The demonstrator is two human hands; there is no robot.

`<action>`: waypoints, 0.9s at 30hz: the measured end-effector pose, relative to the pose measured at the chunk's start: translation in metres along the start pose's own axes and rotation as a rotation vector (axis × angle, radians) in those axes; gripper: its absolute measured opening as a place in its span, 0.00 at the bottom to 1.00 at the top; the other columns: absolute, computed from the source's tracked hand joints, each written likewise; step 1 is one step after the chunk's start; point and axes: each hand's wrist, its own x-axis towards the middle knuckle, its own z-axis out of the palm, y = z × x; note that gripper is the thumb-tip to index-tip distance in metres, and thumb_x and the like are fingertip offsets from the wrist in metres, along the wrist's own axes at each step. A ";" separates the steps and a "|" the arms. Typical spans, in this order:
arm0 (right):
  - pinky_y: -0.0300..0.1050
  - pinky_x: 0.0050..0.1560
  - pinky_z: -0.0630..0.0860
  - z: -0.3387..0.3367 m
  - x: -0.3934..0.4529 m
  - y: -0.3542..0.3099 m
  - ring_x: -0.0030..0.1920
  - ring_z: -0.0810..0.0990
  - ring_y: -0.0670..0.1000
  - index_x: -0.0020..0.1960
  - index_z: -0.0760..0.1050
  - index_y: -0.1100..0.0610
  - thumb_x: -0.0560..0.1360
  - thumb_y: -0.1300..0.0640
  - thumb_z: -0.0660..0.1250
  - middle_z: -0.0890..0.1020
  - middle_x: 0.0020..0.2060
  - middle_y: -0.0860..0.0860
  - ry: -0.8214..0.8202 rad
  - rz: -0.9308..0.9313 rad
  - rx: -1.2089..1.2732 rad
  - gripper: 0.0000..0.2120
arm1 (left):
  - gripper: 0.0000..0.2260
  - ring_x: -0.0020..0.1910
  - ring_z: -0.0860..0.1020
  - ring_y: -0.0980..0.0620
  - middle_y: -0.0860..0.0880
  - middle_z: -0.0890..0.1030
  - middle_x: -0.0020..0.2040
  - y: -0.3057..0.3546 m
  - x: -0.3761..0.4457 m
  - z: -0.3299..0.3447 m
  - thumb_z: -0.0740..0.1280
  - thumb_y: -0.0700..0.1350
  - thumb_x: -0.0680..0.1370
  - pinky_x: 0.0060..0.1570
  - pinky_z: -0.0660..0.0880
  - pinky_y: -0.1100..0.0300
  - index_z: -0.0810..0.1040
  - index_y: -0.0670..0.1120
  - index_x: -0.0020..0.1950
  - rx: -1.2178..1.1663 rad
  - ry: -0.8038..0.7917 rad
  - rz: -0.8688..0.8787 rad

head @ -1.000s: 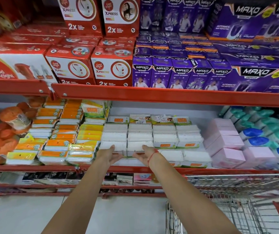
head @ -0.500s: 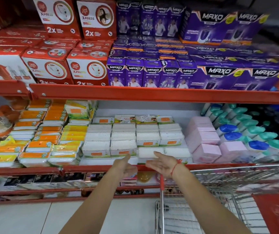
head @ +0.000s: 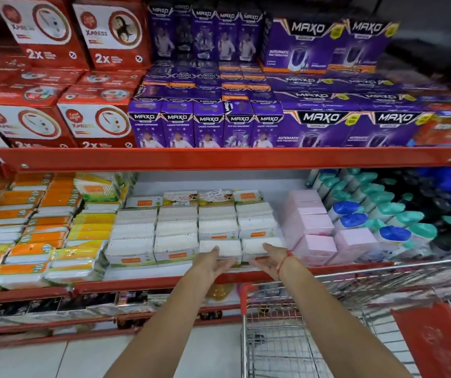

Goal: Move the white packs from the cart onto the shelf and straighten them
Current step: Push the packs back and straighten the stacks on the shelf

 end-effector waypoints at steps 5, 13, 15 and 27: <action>0.52 0.54 0.77 0.004 0.011 -0.005 0.57 0.78 0.66 0.69 0.64 0.66 0.80 0.60 0.61 0.71 0.66 0.69 -0.029 -0.003 0.011 0.20 | 0.19 0.25 0.83 0.45 0.34 0.79 0.42 0.004 0.010 0.003 0.64 0.39 0.80 0.34 0.82 0.53 0.68 0.34 0.69 0.003 0.030 0.026; 0.49 0.48 0.78 0.004 0.017 -0.012 0.43 0.80 0.62 0.69 0.65 0.66 0.79 0.59 0.63 0.73 0.64 0.69 -0.026 -0.010 -0.031 0.21 | 0.19 0.40 0.82 0.41 0.33 0.78 0.45 0.008 0.015 0.009 0.63 0.39 0.80 0.51 0.80 0.49 0.67 0.35 0.69 -0.013 0.007 0.030; 0.51 0.51 0.77 0.005 0.012 -0.016 0.50 0.79 0.64 0.69 0.65 0.67 0.79 0.60 0.63 0.73 0.64 0.70 -0.032 -0.015 -0.040 0.20 | 0.19 0.41 0.81 0.40 0.34 0.76 0.42 0.009 0.017 0.010 0.62 0.39 0.80 0.52 0.79 0.48 0.67 0.34 0.69 -0.012 -0.003 0.031; 0.52 0.68 0.71 0.004 -0.006 -0.034 0.67 0.71 0.66 0.72 0.60 0.67 0.80 0.63 0.61 0.64 0.71 0.70 -0.090 0.094 0.003 0.23 | 0.18 0.41 0.82 0.41 0.29 0.77 0.57 0.012 0.017 0.005 0.62 0.39 0.81 0.37 0.82 0.52 0.67 0.34 0.69 -0.012 -0.035 0.002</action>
